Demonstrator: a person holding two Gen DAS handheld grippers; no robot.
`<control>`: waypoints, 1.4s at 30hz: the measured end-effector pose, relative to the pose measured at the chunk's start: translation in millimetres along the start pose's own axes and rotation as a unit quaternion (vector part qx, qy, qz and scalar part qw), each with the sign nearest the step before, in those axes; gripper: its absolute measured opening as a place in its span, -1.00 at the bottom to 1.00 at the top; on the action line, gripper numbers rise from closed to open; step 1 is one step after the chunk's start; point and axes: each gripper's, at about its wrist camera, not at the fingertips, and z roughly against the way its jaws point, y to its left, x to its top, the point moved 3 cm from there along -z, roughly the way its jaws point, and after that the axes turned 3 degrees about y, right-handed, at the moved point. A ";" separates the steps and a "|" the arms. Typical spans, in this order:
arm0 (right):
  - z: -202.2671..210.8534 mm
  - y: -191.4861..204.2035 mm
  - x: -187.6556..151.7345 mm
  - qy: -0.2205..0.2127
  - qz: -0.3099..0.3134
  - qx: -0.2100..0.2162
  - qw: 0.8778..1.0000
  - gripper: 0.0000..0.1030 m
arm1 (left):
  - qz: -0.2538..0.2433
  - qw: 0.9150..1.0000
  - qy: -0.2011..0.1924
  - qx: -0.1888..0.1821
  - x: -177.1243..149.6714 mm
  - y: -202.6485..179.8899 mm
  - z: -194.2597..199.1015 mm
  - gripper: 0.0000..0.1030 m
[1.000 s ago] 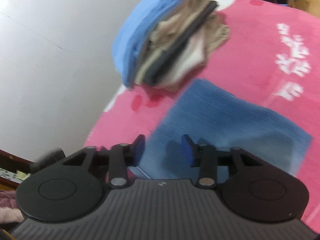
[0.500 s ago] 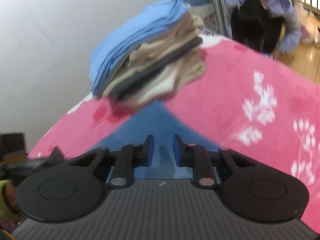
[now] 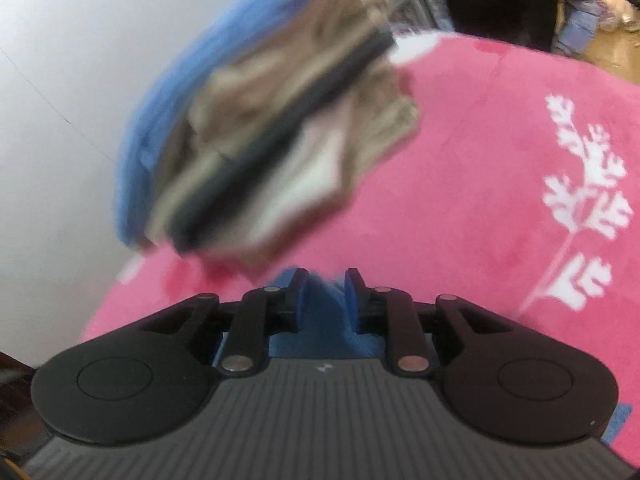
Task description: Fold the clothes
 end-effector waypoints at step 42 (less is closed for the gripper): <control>134.8 48.8 -260.0 -0.075 0.360 -0.207 0.907 -0.52 | -0.134 0.983 -0.016 0.126 17.5 -54.1 -54.6 -0.20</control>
